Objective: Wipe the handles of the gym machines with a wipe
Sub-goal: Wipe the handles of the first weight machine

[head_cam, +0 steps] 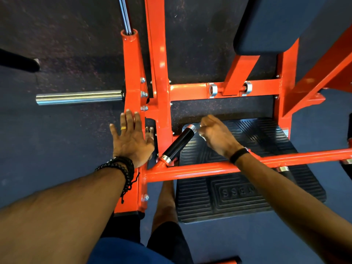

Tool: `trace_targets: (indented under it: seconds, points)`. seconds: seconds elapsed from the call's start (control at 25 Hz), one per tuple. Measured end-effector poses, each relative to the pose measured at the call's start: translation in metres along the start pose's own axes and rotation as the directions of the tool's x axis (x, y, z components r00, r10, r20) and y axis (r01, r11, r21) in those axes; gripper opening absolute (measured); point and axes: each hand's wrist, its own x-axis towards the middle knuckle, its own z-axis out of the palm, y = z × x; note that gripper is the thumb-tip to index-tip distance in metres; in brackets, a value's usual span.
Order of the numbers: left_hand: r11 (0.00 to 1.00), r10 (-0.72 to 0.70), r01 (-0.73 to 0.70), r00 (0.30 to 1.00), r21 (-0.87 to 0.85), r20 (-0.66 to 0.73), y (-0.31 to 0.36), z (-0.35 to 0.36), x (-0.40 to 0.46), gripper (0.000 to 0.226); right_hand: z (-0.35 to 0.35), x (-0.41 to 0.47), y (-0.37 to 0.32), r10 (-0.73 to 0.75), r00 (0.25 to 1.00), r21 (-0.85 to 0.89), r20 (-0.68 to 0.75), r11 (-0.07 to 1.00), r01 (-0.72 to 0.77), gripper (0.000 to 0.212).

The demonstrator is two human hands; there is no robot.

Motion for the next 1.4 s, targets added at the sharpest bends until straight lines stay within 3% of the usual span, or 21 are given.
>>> trace_targets:
  seconds: [0.2,0.32,0.36,0.44,0.56,0.8,1.0,1.12,1.24,1.4]
  points:
    - [1.000,0.003,-0.003,1.000,0.000,-0.003,0.001,-0.001,-0.001,0.082,-0.025,-0.089,0.021,0.119,0.990,0.179,-0.077,0.978,-0.104,0.020]
    - [1.000,0.010,-0.010,1.000,-0.011,0.012,0.001,-0.003,-0.001,0.083,-0.029,-0.086,0.015,0.251,0.967,0.227,0.048,0.940,-0.256,0.007]
    - [1.000,0.011,-0.011,1.000,-0.008,0.015,0.001,-0.003,-0.002,0.083,-0.025,-0.071,0.012,0.268,0.959,0.197,0.089,0.939,-0.281,0.013]
    - [1.000,0.008,-0.008,1.000,0.003,0.006,0.000,-0.003,-0.001,0.082,-0.010,-0.031,0.004,0.214,0.973,0.189,0.093,0.955,-0.228,0.020]
    - [1.000,0.007,-0.007,1.000,0.004,0.011,0.000,-0.002,0.000,0.083,0.001,0.012,-0.005,0.200,0.977,0.207,0.075,0.955,-0.212,0.013]
    - [1.000,0.012,-0.012,1.000,0.005,0.015,-0.001,-0.002,-0.001,0.083,-0.019,-0.086,0.034,0.114,0.987,0.227,0.110,0.964,-0.137,0.016]
    - [1.000,0.006,-0.006,1.000,-0.005,0.013,0.001,-0.002,-0.001,0.083,-0.042,-0.102,0.040,0.253,0.966,0.386,0.042,0.888,-0.250,0.013]
    - [1.000,0.011,-0.010,1.000,-0.013,0.019,0.000,-0.001,0.000,0.083,-0.025,-0.061,0.032,0.276,0.959,0.396,-0.069,0.890,-0.228,0.014]
    - [1.000,0.012,-0.012,1.000,-0.004,0.019,-0.001,0.000,0.001,0.084,-0.007,0.000,0.024,0.444,0.892,0.483,-0.083,0.801,-0.353,0.013]
    - [1.000,0.010,-0.010,1.000,-0.008,0.017,-0.001,0.001,0.001,0.084,-0.014,-0.004,0.024,0.398,0.911,0.507,-0.103,0.810,-0.296,0.015]
